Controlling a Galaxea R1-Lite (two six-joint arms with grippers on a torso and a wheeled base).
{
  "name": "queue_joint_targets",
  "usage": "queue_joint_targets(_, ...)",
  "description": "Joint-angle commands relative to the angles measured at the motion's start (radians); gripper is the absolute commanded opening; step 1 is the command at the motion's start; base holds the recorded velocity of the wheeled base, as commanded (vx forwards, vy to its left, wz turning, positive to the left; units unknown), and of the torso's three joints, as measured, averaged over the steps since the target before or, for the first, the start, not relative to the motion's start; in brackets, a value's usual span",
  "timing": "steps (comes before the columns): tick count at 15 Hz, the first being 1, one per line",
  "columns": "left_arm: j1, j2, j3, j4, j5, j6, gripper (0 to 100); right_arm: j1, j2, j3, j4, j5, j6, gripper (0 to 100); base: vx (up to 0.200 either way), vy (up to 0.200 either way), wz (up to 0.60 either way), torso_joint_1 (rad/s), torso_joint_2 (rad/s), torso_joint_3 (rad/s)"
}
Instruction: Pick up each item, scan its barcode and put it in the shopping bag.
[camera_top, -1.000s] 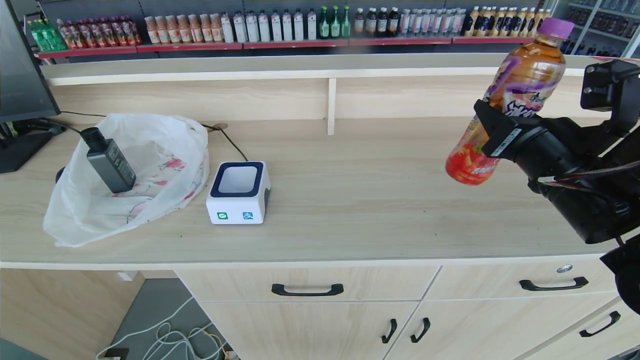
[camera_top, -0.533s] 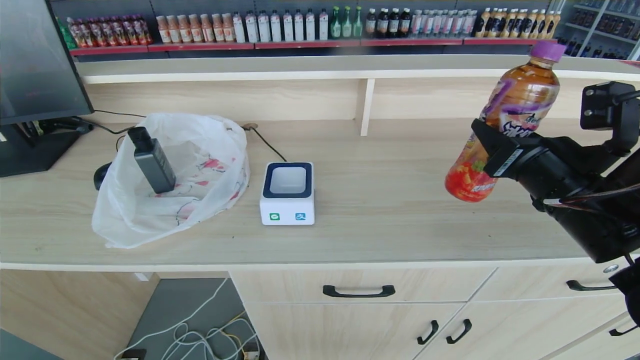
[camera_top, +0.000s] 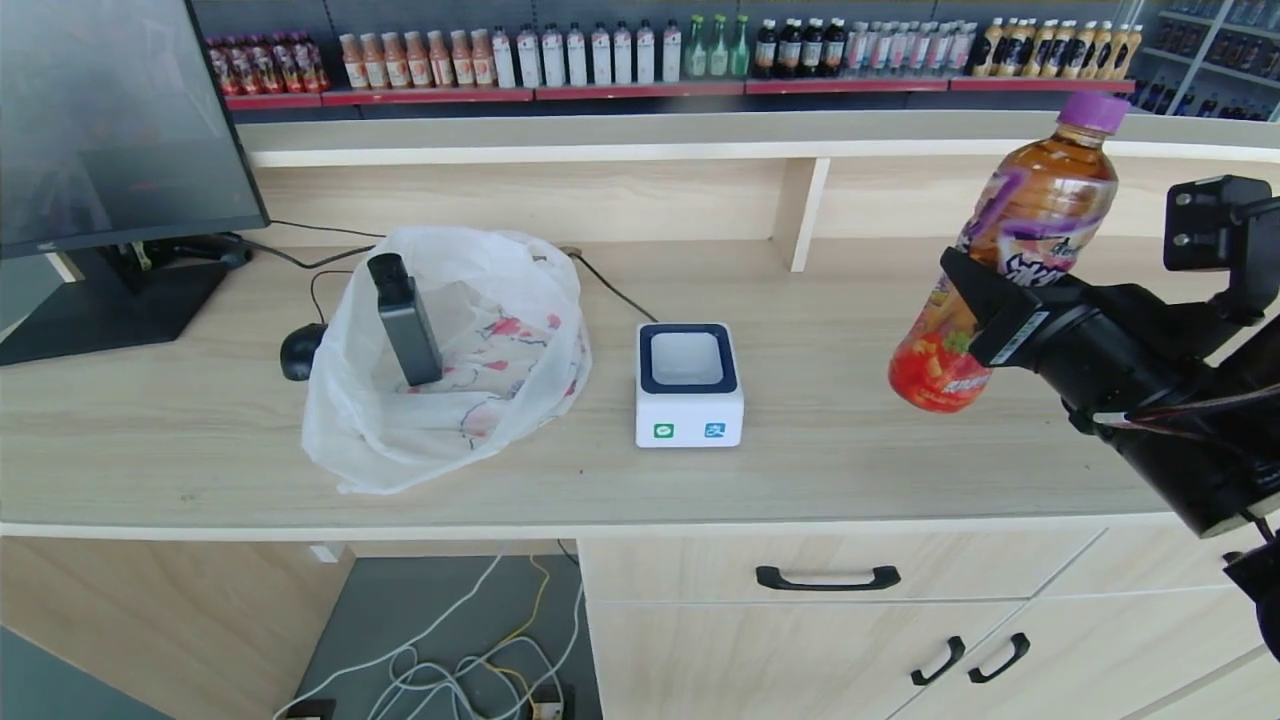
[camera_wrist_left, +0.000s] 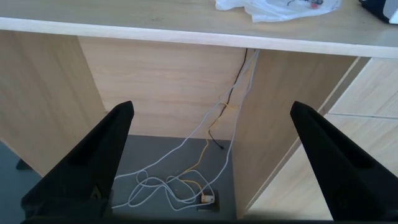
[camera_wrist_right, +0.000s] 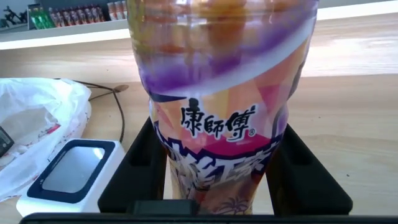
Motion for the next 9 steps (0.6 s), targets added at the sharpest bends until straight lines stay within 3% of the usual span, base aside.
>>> queue_joint_targets(1,0.001,0.000,0.000,0.000,0.000,0.001,100,0.001,0.004,0.002,-0.001,0.000,0.000,0,0.000,0.000,0.00,0.000,0.00,0.000)
queue_joint_targets(6,0.001,0.000,0.000,0.000,-0.002,0.001,100,0.003,-0.001,-0.004,0.001,-0.001,0.002,0,0.000,0.000,0.00,0.000,0.00,0.000)
queue_joint_targets(9,0.001,0.000,0.000,0.000,0.000,0.001,100,0.015,0.016,-0.090,0.035,-0.006,0.005,0,0.000,0.000,0.00,0.000,0.00,0.000)
